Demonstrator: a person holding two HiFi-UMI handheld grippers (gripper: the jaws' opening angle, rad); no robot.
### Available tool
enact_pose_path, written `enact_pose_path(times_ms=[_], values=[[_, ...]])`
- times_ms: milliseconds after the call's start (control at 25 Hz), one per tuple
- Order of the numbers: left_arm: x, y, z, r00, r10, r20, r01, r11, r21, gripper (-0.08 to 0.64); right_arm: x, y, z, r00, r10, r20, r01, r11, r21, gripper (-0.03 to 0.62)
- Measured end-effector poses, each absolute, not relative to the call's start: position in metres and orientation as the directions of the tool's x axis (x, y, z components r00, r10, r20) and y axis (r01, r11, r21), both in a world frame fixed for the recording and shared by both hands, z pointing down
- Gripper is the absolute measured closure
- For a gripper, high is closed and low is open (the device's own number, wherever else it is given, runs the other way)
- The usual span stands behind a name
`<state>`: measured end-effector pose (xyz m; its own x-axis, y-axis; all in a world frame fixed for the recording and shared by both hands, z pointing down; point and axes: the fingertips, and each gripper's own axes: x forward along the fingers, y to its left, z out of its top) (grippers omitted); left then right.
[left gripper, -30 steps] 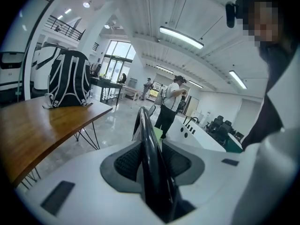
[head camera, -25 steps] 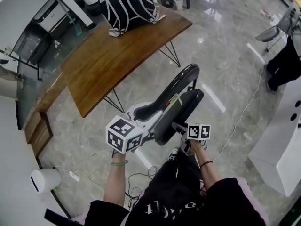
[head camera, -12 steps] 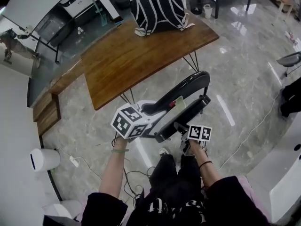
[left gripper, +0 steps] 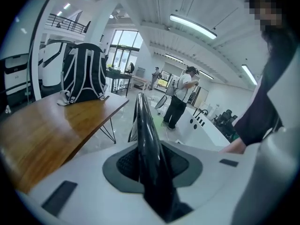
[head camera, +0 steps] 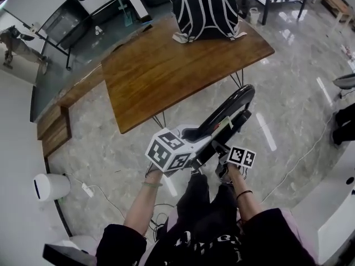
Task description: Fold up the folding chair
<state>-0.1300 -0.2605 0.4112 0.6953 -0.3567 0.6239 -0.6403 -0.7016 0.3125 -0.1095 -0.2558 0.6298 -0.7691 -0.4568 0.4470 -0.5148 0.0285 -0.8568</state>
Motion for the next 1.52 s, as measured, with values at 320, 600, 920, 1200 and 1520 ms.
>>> enact_pose_path(times_ms=[320,600,920,1200,1520], values=[[-0.181,-0.298,0.418,0.726,-0.334,0.6,-0.623,-0.69,0.369,0.463,-0.146,-0.291,0.632,-0.716,-0.56,0.417,-0.474,-0.05,-0.879,0.489],[-0.209,-0.338,0.42,0.755,-0.271,0.597,-0.562,-0.736,0.378,0.463,-0.171,-0.323,0.633,-0.678,-0.606,0.416,-0.452,-0.102,-0.886,0.489],[-0.223,-0.398,0.425,0.745,-0.17,0.646,-0.462,-0.829,0.315,0.463,-0.191,-0.37,0.635,-0.652,-0.632,0.42,-0.445,-0.131,-0.886,0.489],[-0.249,-0.442,0.434,0.706,-0.165,0.689,-0.476,-0.831,0.289,0.463,-0.213,-0.4,0.639,-0.687,-0.58,0.436,-0.486,-0.079,-0.87,0.489],[-0.278,-0.48,0.44,0.705,-0.165,0.69,-0.488,-0.818,0.304,0.462,-0.237,-0.429,0.641,-0.712,-0.549,0.439,-0.49,-0.059,-0.869,0.492]])
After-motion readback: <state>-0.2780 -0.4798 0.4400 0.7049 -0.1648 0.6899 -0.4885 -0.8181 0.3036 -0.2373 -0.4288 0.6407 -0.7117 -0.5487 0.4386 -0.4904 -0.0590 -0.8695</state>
